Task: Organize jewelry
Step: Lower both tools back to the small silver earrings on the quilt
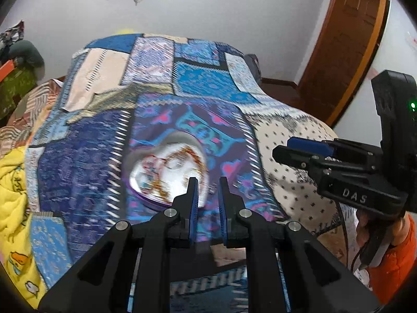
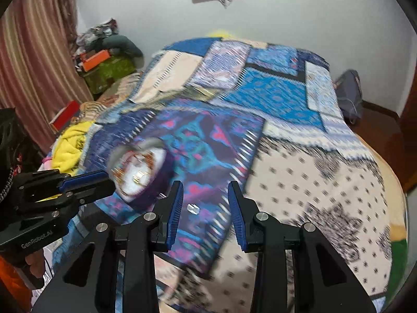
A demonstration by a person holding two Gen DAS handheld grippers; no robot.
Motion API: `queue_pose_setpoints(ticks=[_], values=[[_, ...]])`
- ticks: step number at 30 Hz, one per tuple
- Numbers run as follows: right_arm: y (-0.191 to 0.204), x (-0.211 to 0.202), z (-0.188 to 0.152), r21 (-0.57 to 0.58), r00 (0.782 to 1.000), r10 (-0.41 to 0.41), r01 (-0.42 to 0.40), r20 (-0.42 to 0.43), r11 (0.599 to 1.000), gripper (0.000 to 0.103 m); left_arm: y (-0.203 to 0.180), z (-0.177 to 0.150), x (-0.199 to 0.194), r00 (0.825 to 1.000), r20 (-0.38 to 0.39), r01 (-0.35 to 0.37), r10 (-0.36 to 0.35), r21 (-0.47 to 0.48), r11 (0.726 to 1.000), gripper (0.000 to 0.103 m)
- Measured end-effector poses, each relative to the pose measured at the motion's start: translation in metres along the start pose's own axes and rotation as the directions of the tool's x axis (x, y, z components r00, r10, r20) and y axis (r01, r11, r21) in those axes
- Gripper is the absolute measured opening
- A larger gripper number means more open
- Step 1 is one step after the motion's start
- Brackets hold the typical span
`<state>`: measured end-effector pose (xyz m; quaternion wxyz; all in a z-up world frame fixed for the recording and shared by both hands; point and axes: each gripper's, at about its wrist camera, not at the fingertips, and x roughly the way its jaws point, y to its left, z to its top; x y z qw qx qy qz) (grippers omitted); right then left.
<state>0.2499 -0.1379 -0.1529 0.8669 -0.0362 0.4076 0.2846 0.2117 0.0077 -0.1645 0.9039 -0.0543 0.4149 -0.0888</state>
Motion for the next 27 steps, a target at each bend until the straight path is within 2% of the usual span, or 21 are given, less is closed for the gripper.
queue_pose_setpoints(ticks=[10,19,22,27], values=[[-0.027,0.004,-0.017,0.047,0.998,-0.008,0.01,-0.055,0.999,0.032,-0.024,-0.016,0.046,0.99,-0.12,0.076,-0.077,-0.019,0.997,0.013],[-0.019,0.018,-0.023,0.032,0.995,0.04,-0.038,-0.089,0.999,0.032,-0.007,-0.018,0.062,0.988,-0.147,0.024,-0.036,-0.083,0.996,0.013],[-0.016,0.022,-0.023,0.025,0.994,0.051,-0.049,-0.097,0.998,0.032,0.001,-0.017,0.063,0.988,-0.145,0.029,-0.044,-0.103,0.994,0.013],[-0.012,0.027,-0.025,0.02,0.991,0.069,-0.067,-0.112,0.998,0.032,0.003,-0.015,0.063,0.991,-0.134,-0.011,0.0,-0.082,0.997,0.013]])
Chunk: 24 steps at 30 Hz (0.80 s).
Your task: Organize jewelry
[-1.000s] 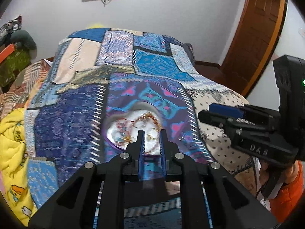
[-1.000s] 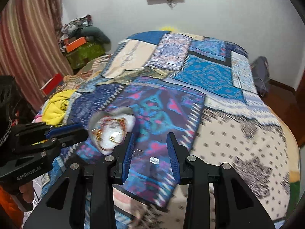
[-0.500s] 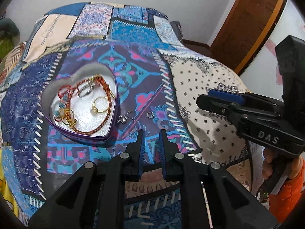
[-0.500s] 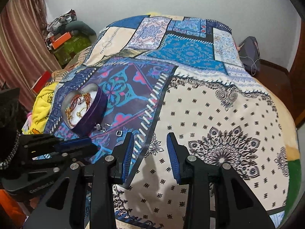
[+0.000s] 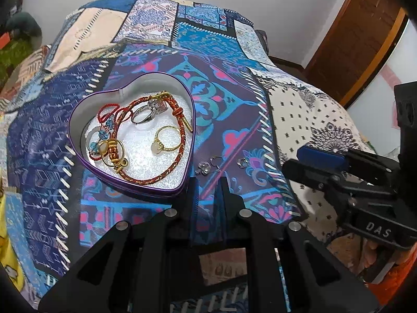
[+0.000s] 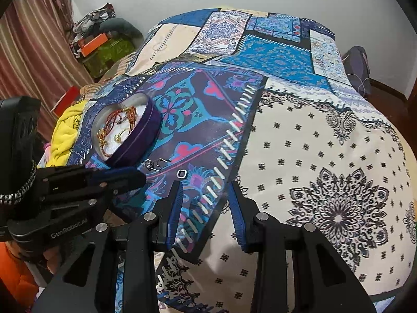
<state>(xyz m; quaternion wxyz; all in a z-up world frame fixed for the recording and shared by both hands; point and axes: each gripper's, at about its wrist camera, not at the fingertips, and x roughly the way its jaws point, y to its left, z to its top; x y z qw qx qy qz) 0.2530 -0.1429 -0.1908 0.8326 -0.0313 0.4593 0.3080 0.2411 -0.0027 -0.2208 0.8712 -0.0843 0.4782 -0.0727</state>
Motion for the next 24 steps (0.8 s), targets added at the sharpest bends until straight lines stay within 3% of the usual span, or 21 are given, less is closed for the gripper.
queue_pose_setpoints(ticks=[16,19,24], values=[[0.007,0.018,-0.003,-0.042,0.999,0.008,-0.009,-0.037,0.999,0.032,-0.007,0.01,0.014,0.998,0.027,-0.052,0.05,0.081,0.995,0.013],[0.008,0.021,-0.002,-0.046,0.999,0.003,-0.005,-0.035,0.999,0.032,-0.008,0.01,0.015,0.998,0.031,-0.062,0.059,0.1,0.993,0.009],[0.015,0.028,0.002,-0.064,0.999,0.018,-0.021,-0.046,0.998,0.032,-0.003,0.007,0.011,0.999,0.036,-0.041,0.038,0.093,0.995,0.008]])
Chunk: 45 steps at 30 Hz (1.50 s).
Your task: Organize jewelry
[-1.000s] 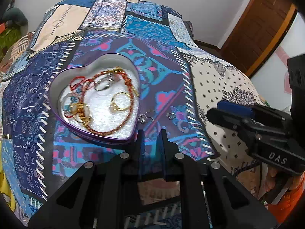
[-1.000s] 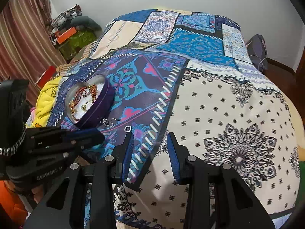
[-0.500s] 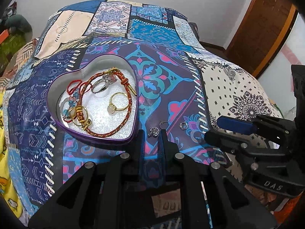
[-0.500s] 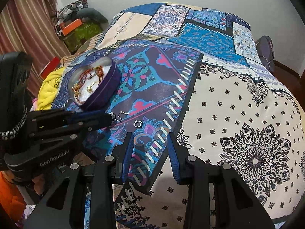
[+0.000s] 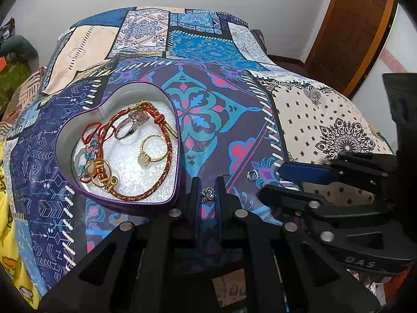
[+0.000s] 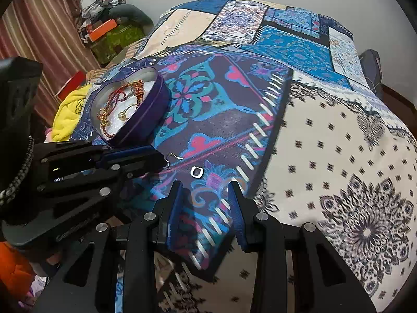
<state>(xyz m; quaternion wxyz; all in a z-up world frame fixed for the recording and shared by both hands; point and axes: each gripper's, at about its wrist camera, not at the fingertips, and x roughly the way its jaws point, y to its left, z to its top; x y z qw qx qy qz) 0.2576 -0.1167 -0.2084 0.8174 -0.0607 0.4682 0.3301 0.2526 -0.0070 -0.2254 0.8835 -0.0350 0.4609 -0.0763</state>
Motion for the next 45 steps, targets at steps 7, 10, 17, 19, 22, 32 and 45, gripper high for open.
queue_pose_setpoints(ticks=[7,10,17,19,22,32,45], values=[[0.008,0.011,0.007,-0.044,0.999,-0.049,0.05,0.011,0.998,0.02,0.003,-0.006,-0.019,0.999,0.044,-0.015,0.015,0.007,1.0,0.008],[0.006,0.011,0.006,-0.033,0.998,-0.056,0.057,0.022,0.998,0.009,0.004,-0.006,-0.028,0.998,0.062,-0.011,0.01,0.006,1.0,0.008],[0.009,0.009,0.005,-0.031,0.998,-0.053,0.054,0.029,0.998,0.009,0.005,-0.005,-0.042,0.996,0.09,-0.005,0.006,-0.009,1.0,0.008],[0.01,0.007,0.005,-0.025,0.999,-0.043,0.044,0.031,0.999,0.009,0.006,-0.005,-0.049,0.995,0.101,-0.005,0.006,-0.009,1.0,0.008],[0.014,-0.001,0.005,-0.026,0.998,-0.041,0.042,0.048,0.999,0.009,0.006,-0.002,-0.061,0.992,0.124,-0.014,0.015,-0.007,1.0,0.008],[0.034,-0.038,0.022,-0.042,0.988,-0.027,0.034,0.154,0.999,0.009,0.013,0.008,-0.11,0.971,0.234,-0.042,0.046,-0.02,0.999,0.008],[0.062,-0.054,0.051,-0.073,0.965,0.019,0.0,0.262,0.997,0.009,0.038,0.021,-0.139,0.944,0.319,-0.068,0.08,-0.051,0.996,0.008]])
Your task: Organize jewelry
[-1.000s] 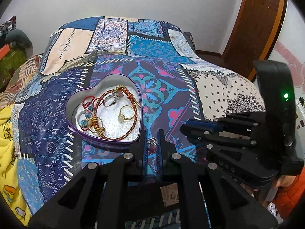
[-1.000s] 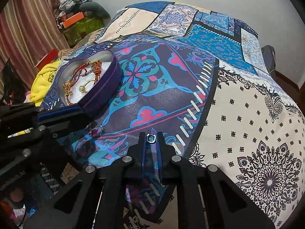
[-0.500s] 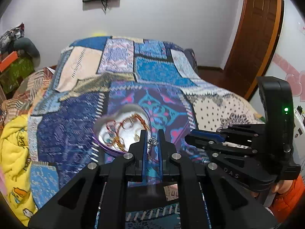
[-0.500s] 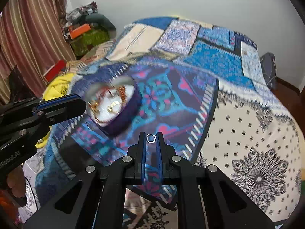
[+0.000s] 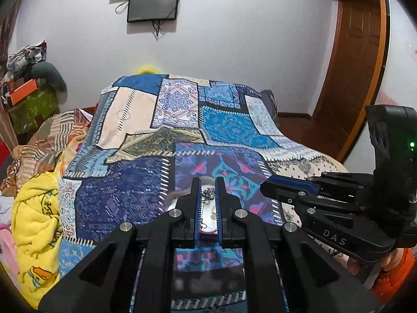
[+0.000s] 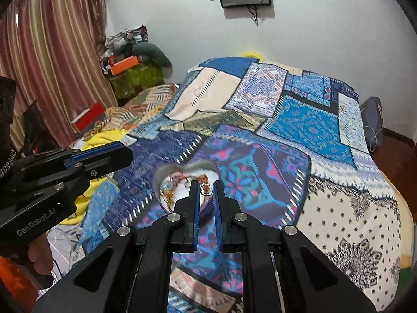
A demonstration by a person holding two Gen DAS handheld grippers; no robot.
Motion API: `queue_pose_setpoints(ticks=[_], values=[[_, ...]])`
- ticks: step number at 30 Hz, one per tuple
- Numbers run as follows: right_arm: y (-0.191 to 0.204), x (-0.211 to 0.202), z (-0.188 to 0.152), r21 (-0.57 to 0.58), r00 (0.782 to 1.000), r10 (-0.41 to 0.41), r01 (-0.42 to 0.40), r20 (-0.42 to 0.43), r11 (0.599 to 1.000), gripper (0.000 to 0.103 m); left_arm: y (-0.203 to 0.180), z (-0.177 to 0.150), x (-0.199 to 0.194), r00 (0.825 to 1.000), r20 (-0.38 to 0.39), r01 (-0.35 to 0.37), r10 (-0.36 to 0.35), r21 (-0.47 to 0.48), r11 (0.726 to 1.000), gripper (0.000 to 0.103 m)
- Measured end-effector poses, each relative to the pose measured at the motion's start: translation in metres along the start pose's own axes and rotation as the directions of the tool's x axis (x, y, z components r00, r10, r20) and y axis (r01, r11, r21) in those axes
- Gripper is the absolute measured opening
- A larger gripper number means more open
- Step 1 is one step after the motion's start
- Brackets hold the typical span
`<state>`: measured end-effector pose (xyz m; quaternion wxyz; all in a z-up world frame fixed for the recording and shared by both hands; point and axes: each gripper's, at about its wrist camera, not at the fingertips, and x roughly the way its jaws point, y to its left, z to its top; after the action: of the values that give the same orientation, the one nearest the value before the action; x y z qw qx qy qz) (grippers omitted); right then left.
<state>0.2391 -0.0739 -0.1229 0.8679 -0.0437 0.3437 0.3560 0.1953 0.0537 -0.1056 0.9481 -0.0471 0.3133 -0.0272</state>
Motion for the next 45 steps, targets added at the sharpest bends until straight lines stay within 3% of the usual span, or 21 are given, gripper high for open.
queue_pose_setpoints(ticks=[6,13,26,34,40,45], values=[[0.005,0.019,0.005,-0.002,1.0,0.013,-0.013,-0.01,1.0,0.009,0.02,0.006,0.011,1.0,0.002,0.018,-0.018,-0.031,0.999,0.008],[0.011,0.046,-0.003,-0.013,0.997,0.029,-0.03,-0.072,0.999,0.009,0.031,0.003,0.038,0.995,-0.038,0.086,-0.089,-0.067,0.994,0.008],[0.021,0.067,-0.017,-0.043,0.99,0.043,-0.049,-0.135,0.998,0.009,0.028,-0.006,0.074,0.983,-0.107,0.146,-0.15,-0.041,0.988,0.008],[0.023,0.07,-0.016,-0.055,0.99,0.017,-0.025,-0.137,0.998,0.009,0.032,-0.009,0.074,0.985,-0.122,0.114,-0.119,-0.044,0.992,0.009],[0.024,0.062,-0.014,-0.058,0.992,-0.015,0.008,-0.122,0.998,0.023,0.035,-0.009,0.063,0.99,-0.116,0.077,-0.083,-0.051,0.996,0.023],[0.024,0.047,-0.009,-0.064,0.995,-0.035,0.029,-0.092,0.998,0.025,0.035,-0.005,0.041,0.996,-0.08,0.043,-0.047,-0.047,0.998,0.03]])
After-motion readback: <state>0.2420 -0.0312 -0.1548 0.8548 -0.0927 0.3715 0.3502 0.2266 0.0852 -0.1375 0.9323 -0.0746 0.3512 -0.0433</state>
